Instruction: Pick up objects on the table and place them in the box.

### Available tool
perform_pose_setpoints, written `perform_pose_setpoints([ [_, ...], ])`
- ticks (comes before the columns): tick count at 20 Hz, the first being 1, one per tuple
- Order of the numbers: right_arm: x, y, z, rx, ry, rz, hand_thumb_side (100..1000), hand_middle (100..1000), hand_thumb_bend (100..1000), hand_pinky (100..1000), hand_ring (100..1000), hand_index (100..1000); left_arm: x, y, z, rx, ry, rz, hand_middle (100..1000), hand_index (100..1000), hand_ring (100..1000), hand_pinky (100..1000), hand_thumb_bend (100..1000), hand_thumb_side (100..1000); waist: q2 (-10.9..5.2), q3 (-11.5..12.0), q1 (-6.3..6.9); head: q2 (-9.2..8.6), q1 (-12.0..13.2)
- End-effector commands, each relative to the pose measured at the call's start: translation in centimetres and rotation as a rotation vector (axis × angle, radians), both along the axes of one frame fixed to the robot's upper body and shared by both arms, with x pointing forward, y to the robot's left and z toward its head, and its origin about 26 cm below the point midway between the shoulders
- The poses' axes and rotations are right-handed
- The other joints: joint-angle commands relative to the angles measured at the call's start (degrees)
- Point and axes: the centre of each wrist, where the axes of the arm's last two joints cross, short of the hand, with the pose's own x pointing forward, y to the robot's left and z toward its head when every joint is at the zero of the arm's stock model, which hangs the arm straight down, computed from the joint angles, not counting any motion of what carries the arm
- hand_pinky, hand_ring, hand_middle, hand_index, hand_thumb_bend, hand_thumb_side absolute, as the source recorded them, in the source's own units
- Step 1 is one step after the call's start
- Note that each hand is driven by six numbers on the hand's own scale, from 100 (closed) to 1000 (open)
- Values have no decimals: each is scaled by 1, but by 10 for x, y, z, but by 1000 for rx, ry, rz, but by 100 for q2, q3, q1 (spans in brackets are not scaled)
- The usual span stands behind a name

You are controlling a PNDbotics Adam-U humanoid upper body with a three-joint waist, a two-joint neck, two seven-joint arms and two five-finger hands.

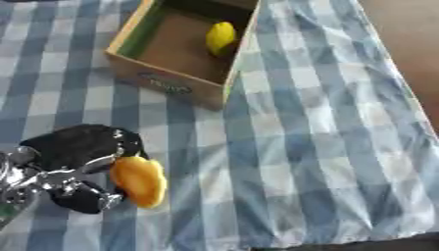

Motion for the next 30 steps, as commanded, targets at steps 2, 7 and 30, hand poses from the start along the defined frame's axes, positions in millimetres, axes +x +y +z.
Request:
perform_pose_setpoints([
  [2,-5,-2,10,-20,-35,-6,647,701,100,734,860,720,1,9,21,-36,-91,-4,692,731,743,776,100,100,-118,17,-9,-38,-24],
  [7,-5,-2,12,-25,-41,-7,646,700,100,735,859,720,8,14,56,-117,-249,-6,680,727,733,772,100,100,-115,33,-17,-36,-54],
  [30,1,20,46,-69,-149,118,643,699,100,736,859,721,142,30,149,-307,-712,373,670,750,710,761,127,100,439,-775,110,-583,777],
])
